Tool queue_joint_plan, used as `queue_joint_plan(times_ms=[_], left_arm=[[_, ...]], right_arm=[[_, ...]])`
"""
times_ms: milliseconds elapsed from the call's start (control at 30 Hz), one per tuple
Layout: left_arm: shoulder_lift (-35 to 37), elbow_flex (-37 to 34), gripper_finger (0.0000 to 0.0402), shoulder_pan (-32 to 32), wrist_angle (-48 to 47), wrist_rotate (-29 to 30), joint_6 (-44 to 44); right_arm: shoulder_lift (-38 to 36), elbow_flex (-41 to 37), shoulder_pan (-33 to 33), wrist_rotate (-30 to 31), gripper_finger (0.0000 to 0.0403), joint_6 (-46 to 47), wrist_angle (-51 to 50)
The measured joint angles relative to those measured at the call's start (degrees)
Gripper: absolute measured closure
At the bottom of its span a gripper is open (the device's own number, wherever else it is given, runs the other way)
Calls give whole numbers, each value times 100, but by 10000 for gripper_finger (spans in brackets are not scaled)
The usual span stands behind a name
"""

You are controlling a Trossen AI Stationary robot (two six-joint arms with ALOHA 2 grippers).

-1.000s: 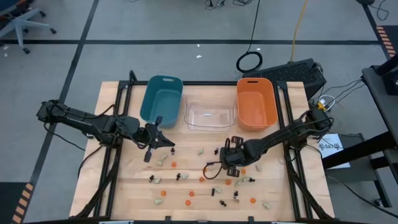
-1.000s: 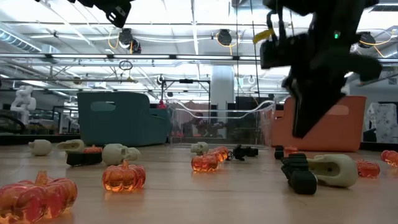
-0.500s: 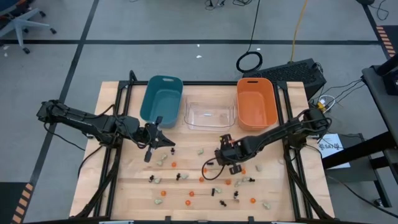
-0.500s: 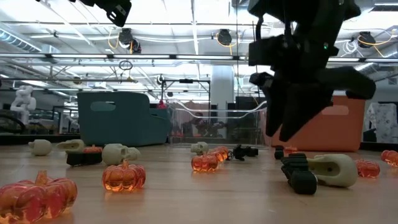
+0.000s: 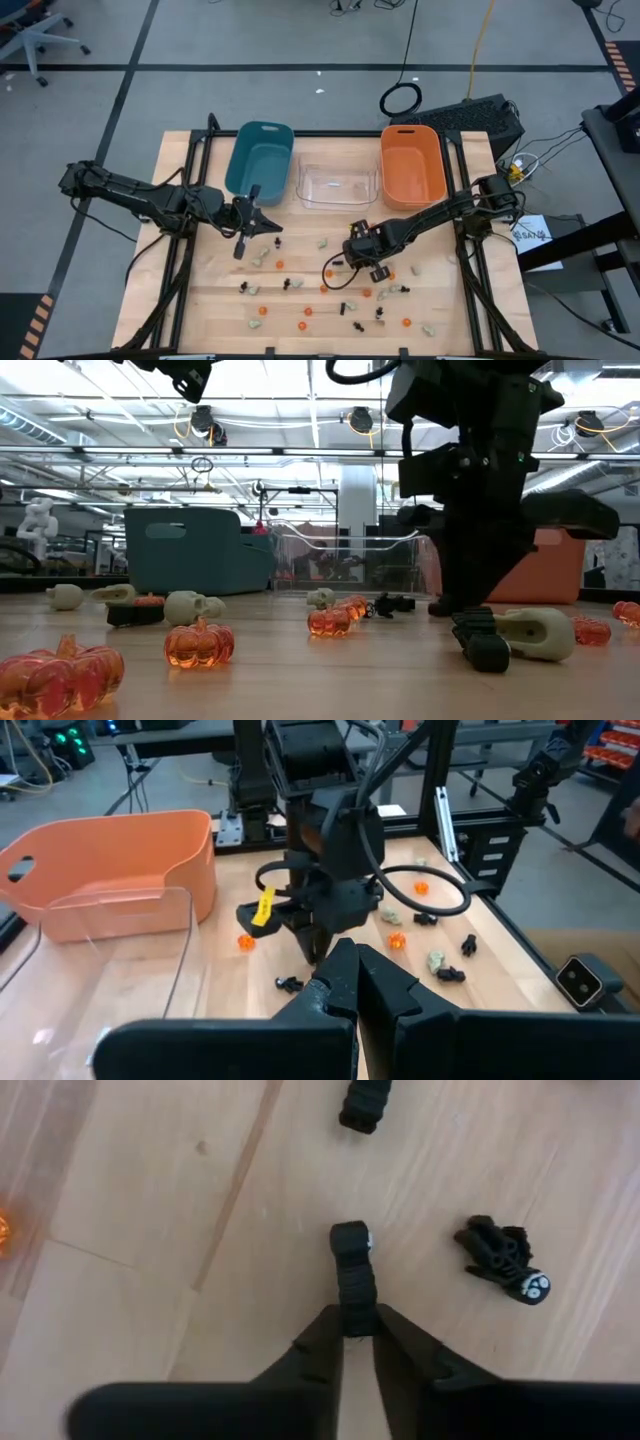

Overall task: Sort Halloween decoration
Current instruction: Put the black skeleton toy into the orange bin

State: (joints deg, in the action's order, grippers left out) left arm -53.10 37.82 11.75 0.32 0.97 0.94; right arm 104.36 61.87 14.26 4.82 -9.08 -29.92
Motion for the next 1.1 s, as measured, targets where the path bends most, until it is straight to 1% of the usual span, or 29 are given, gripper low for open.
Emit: queue_joint_plan(times_ms=[67,200,267,367,500,600,667,700,767,900,1100], left_arm=[[0,0,401,0,36,0,-1],[0,0,402,0,83,0,-6],[-3,0,402,-1,83,0,-6],[-75,0,402,-1,87,0,-16],[-240,0,402,2,131,-2,-47],[-366,0,402,-1,215,-2,-52],[-446,2,402,1,306,-2,-58],[-479,2,402,2,312,-2,-60],[-556,2,402,2,418,-2,-60],[-678,2,402,8,583,-2,-74],[-750,2,402,158,705,-3,-199]], right_arm=[[-1,-2,0,-40,392,52,38],[-1,-7,0,-149,391,276,102],[-7,-8,2,-155,397,433,106],[-110,-18,15,-168,399,770,122],[-402,43,96,-150,401,1056,230],[-666,56,189,23,402,1178,408],[-808,51,263,292,402,1292,470],[-851,47,305,533,402,1372,605],[-888,59,399,1102,402,1504,1122],[-721,58,518,1839,402,1427,2121],[-433,41,532,2612,403,1069,3444]])
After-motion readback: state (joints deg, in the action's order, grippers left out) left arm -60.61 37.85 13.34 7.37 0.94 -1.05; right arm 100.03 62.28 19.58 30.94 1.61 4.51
